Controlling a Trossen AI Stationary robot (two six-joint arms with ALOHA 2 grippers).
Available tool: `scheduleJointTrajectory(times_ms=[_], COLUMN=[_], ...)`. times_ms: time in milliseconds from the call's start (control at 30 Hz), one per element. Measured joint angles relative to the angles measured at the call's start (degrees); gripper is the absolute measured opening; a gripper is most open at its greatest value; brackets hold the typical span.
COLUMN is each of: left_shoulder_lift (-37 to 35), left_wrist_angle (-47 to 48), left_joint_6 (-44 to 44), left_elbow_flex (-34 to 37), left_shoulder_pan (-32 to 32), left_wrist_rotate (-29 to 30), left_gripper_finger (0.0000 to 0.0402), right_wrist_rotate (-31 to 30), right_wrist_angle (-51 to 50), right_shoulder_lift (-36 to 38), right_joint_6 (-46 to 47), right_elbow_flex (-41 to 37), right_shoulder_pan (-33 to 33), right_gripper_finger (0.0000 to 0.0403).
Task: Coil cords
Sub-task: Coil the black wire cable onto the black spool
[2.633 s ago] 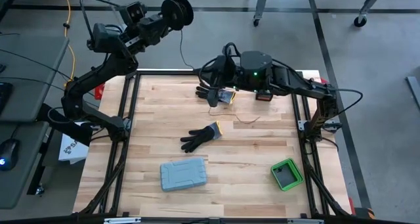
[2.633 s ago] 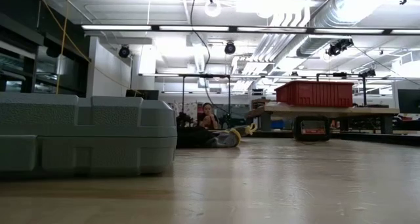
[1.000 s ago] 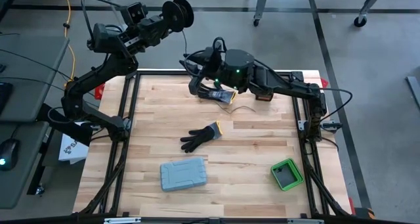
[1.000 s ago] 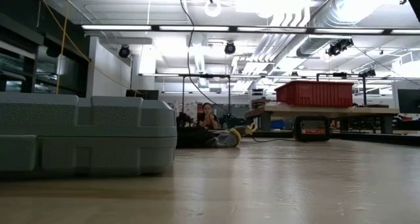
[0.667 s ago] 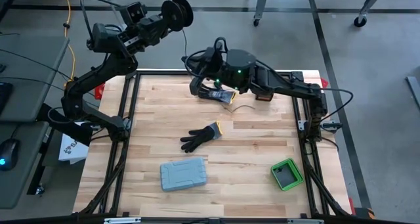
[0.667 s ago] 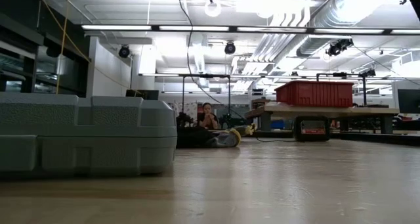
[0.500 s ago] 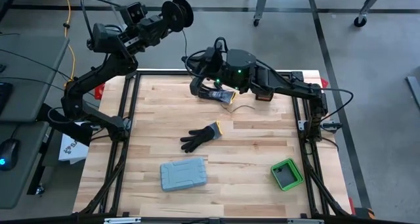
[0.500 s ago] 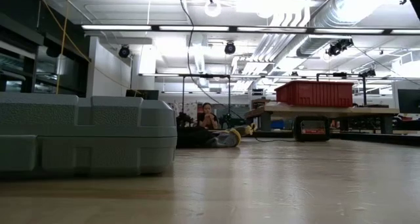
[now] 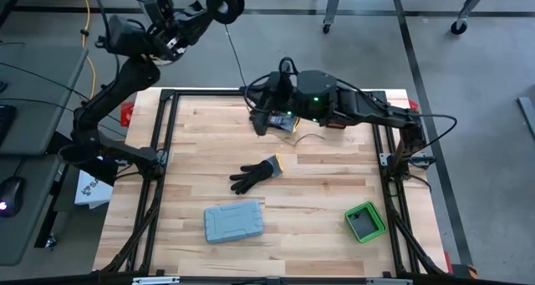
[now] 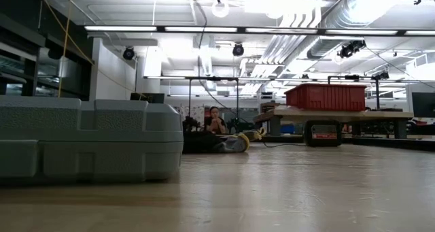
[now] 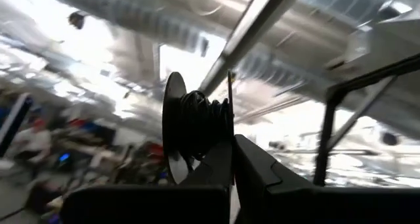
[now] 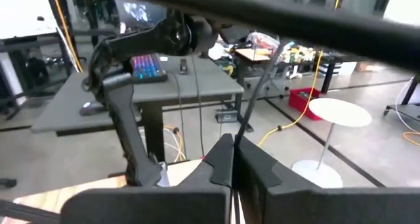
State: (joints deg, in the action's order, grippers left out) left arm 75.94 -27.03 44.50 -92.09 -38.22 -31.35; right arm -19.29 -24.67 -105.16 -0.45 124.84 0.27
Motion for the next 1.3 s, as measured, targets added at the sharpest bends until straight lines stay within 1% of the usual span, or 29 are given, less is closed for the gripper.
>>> scheduleJointTrajectory(times_ms=[100,267,333,467,567,767,867,933,967,1000,1067,1133,1200,1300], left_shoulder_lift=[-1.2,-3.3,-4.4,-6.3,-7.0,-7.1,-6.6,-6.4,-6.3,-6.1,-5.7,-5.1,-4.5,-3.6], left_wrist_angle=[5.8,17.5,21.7,28.2,32.0,36.3,38.0,38.0,37.9,37.8,37.8,37.9,37.9,37.3], left_joint_6=[-0.7,2.4,3.3,1.4,-0.8,-0.9,-1.3,-1.5,-1.1,0.0,3.2,6.9,8.7,9.4], left_elbow_flex=[0.0,0.0,0.0,0.0,0.0,0.0,0.0,0.0,0.0,0.0,0.0,0.0,0.0,0.0], left_shoulder_pan=[-0.9,-2.2,-2.5,-3.3,-4.1,-3.9,-3.1,-2.3,-1.8,-1.3,-0.5,0.8,3.0,5.7], left_wrist_rotate=[-0.7,-8.0,-10.0,-10.6,-9.8,-9.3,-9.2,-8.9,-9.8,-12.0,-17.6,-21.9,-23.4,-23.8], left_gripper_finger=[0.0001,0.0001,0.0001,0.0001,0.0001,0.0001,0.0001,0.0001,0.0001,0.0001,0.0001,0.0001,0.0000,0.0000], right_wrist_rotate=[0.2,0.3,0.4,1.4,3.8,4.5,6.6,6.9,6.8,6.6,6.4,6.3,6.8,10.3], right_wrist_angle=[-0.6,-3.5,-4.8,-5.6,-5.1,-5.0,-4.1,-4.2,-4.5,-4.9,-5.1,-5.0,-4.7,-4.5], right_shoulder_lift=[1.5,4.9,6.3,8.7,10.2,11.5,11.5,11.5,11.5,11.5,11.5,11.5,11.5,11.4], right_joint_6=[-0.4,-2.5,-2.7,-4.1,-4.0,-4.1,-3.9,-4.1,-4.1,-4.1,-4.5,-4.8,-4.7,-4.2], right_elbow_flex=[0.0,0.0,0.0,0.0,0.0,0.0,0.0,0.0,0.0,0.0,0.0,0.0,0.0,0.0], right_shoulder_pan=[0.4,0.7,0.7,0.6,0.7,0.7,0.6,0.7,0.6,0.6,0.3,-0.2,-0.7,-1.9], right_gripper_finger=[0.0000,0.0000,0.0000,0.0000,0.0000,0.0000,0.0000,0.0000,0.0000,0.0000,0.0000,0.0000,0.0000,0.0000])
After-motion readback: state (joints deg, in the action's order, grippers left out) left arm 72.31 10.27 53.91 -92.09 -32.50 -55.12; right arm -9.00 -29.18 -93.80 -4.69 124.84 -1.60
